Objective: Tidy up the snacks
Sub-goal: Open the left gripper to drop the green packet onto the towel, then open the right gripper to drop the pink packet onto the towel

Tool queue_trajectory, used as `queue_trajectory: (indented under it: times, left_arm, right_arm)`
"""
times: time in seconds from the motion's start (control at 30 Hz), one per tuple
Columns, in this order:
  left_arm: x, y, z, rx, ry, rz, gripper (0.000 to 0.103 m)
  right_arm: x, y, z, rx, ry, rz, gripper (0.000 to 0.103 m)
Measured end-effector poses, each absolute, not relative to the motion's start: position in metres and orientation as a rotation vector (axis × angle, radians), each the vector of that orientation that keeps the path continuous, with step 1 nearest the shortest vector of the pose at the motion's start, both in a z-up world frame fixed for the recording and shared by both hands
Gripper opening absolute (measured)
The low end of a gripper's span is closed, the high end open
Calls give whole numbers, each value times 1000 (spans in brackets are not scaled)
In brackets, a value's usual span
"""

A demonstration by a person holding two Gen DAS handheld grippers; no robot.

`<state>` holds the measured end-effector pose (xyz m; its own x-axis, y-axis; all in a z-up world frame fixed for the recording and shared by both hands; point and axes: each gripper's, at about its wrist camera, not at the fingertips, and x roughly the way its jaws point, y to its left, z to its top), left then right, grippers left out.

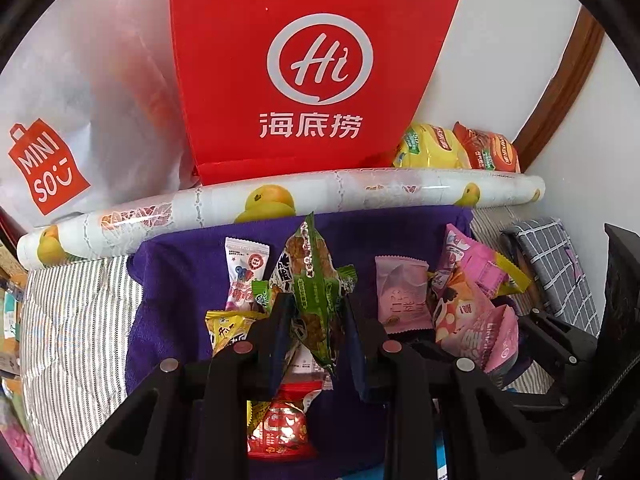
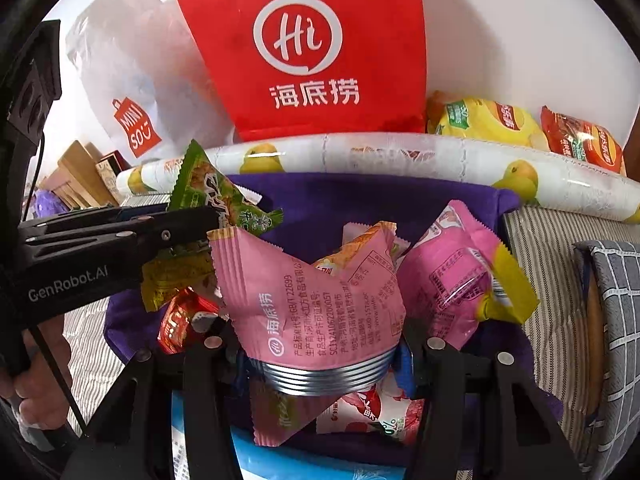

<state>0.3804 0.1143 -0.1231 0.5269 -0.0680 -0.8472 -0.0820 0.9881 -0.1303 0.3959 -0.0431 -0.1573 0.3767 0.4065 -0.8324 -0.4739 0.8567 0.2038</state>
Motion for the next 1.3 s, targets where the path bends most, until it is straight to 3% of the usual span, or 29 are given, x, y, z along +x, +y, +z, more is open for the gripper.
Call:
queue_trajectory:
  times: [1.3]
  left_arm:
    - [390, 113, -158, -181, 1134, 6, 25]
  right_arm:
    - [399, -44, -172, -69, 1097, 554, 61]
